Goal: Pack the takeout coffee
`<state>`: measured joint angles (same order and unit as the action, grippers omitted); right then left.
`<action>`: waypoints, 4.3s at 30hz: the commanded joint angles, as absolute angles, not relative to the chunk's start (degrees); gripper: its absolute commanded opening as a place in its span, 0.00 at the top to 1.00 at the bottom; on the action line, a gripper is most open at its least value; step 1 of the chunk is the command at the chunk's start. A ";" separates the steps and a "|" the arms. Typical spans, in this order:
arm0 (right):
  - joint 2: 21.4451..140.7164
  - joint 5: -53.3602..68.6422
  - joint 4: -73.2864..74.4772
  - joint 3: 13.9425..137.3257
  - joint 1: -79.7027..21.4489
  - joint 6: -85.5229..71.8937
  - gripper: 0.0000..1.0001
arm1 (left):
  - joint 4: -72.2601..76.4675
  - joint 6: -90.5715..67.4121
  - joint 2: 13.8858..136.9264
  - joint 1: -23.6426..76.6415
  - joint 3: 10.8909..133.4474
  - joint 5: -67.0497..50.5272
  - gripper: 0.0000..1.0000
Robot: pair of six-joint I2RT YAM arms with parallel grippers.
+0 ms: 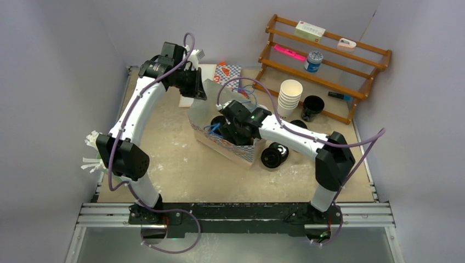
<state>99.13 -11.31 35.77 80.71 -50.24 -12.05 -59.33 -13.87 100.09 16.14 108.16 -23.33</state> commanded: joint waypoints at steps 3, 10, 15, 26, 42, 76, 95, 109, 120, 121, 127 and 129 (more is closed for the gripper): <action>103.73 -13.97 48.07 90.97 -50.54 -12.98 0.07 | -55.76 -13.34 97.97 16.08 109.72 -23.69 1.00; 101.82 -15.63 50.22 99.25 -50.50 -13.13 0.02 | -57.18 -13.36 97.95 16.08 109.60 -23.38 1.00; 98.95 -15.38 49.37 97.72 -50.51 -12.72 0.02 | -57.57 -13.52 98.06 16.08 109.48 -23.38 1.00; 92.68 -10.94 44.15 104.14 -50.62 -11.37 0.02 | -63.46 -13.49 98.88 14.85 111.41 -15.06 1.00; 88.26 -11.84 43.51 110.05 -50.62 -13.74 0.07 | -64.84 -19.64 91.05 12.66 114.45 -0.61 0.46; 90.52 -12.12 52.38 117.21 -50.53 -16.85 0.11 | -57.67 -25.61 65.52 -6.63 70.58 38.67 0.70; 96.67 -11.43 54.76 123.82 -50.49 -15.85 0.11 | -55.83 -21.98 69.80 -9.52 75.27 49.42 0.74; 97.90 -10.99 55.42 125.63 -50.54 -15.88 0.11 | -54.26 -21.72 70.49 -10.17 73.42 51.86 0.74; 99.27 -10.64 56.73 127.38 -50.50 -16.09 0.11 | -52.00 -21.36 70.64 -10.87 70.48 50.26 0.74; 99.31 -10.63 56.70 127.43 -50.54 -16.06 0.11 | -51.90 -21.34 70.66 -10.89 70.29 50.20 0.73; 99.61 -10.68 56.80 127.96 -50.52 -15.99 0.12 | -51.16 -21.01 71.13 -11.38 69.64 50.27 0.74; 99.71 -10.76 56.83 128.12 -50.49 -15.94 0.12 | -51.00 -20.84 71.47 -11.42 69.91 50.27 0.76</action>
